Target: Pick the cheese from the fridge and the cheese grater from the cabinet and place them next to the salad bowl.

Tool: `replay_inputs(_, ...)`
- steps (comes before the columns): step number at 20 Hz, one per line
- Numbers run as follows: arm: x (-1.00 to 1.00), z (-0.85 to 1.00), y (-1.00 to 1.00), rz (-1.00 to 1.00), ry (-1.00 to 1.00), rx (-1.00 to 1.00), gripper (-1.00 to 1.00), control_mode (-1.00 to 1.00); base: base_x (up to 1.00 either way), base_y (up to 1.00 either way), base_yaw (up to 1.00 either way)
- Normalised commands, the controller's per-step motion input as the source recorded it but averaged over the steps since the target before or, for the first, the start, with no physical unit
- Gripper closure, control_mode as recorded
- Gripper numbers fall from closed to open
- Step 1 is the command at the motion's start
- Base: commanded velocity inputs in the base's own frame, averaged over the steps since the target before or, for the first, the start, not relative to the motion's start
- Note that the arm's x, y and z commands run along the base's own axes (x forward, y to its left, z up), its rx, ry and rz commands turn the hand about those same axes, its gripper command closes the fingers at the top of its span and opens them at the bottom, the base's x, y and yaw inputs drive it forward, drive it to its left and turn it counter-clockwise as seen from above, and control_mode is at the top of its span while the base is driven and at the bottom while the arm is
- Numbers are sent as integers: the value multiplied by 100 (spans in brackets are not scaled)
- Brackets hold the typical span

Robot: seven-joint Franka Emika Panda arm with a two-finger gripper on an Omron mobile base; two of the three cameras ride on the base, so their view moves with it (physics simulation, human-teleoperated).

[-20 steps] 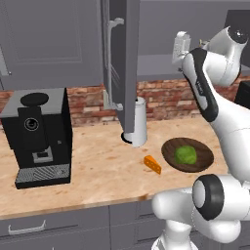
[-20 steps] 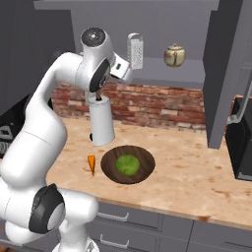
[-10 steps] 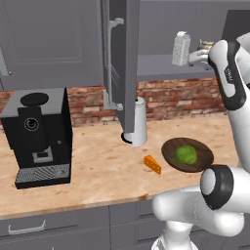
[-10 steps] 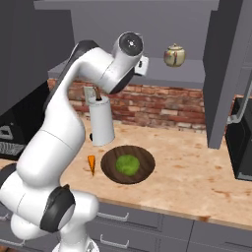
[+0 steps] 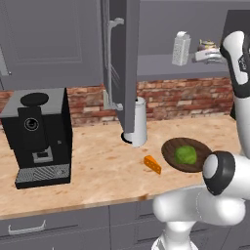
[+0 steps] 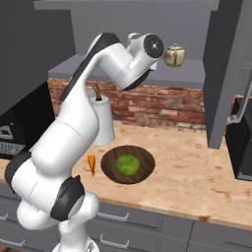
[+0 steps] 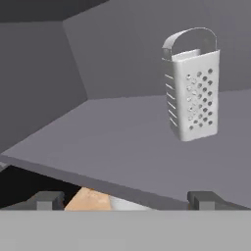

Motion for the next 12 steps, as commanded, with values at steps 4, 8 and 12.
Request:
replay_inputs(4, 26, 17, -7, 0, 2, -10, -100, -100, 0, 0, 0)
replay_inputs(8, 17, 8, -10, 0, 0, -14, -100, -100, 0, 0, 0)
replay_inputs(12, 20, 2, -1, 0, 0, -11, -100, -100, 0, 0, 0)
